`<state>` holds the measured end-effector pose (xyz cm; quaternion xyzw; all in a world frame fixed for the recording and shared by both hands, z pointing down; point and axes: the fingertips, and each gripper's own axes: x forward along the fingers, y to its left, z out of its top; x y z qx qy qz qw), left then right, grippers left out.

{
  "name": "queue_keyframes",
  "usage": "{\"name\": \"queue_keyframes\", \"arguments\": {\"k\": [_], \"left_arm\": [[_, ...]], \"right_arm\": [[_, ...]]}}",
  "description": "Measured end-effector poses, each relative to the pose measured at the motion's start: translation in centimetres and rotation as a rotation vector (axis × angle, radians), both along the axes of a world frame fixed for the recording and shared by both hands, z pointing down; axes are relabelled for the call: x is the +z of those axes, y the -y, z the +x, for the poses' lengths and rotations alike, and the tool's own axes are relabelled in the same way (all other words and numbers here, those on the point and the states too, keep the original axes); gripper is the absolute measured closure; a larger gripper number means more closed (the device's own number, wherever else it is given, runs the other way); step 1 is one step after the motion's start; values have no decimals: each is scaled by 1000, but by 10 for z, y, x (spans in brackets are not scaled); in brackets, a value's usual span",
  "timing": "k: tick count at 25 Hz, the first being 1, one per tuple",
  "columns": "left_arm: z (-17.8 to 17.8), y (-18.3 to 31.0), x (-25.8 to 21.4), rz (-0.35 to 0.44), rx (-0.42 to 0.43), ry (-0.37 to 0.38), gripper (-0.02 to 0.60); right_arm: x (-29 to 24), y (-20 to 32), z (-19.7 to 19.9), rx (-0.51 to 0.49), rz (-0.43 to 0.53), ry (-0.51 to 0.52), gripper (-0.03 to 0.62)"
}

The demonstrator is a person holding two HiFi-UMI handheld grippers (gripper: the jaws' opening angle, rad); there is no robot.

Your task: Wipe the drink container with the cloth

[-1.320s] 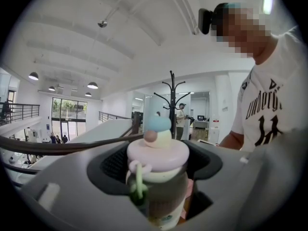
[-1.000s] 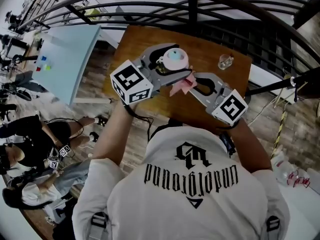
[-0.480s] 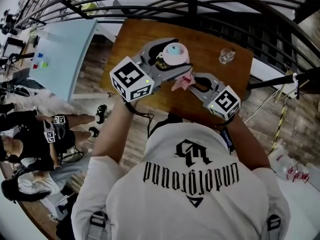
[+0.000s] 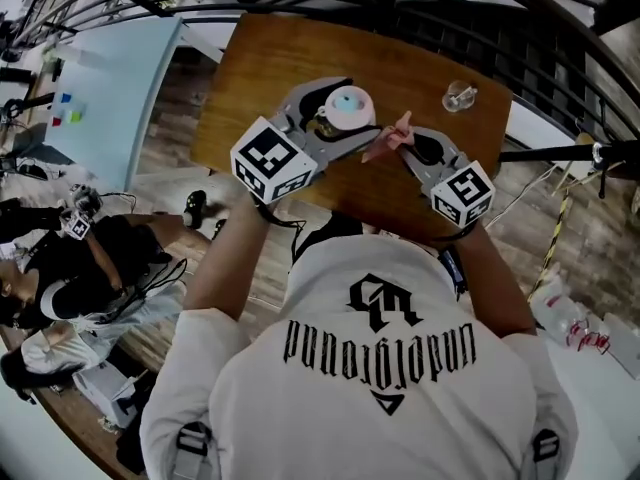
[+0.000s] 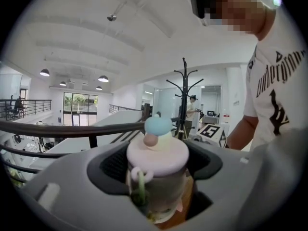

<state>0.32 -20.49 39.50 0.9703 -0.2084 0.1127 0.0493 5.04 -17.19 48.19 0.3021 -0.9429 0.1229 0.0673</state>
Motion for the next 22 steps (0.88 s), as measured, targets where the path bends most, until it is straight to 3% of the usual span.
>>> {"name": "queue_keyframes", "arguments": {"k": [14, 22], "left_arm": [[-28, 9, 115, -78, -27, 134, 192], [-31, 20, 167, -124, -29, 172, 192]], "right_arm": [[48, 23, -5, 107, -83, -46, 546], [74, 40, 6, 170, -115, -57, 546]]}}
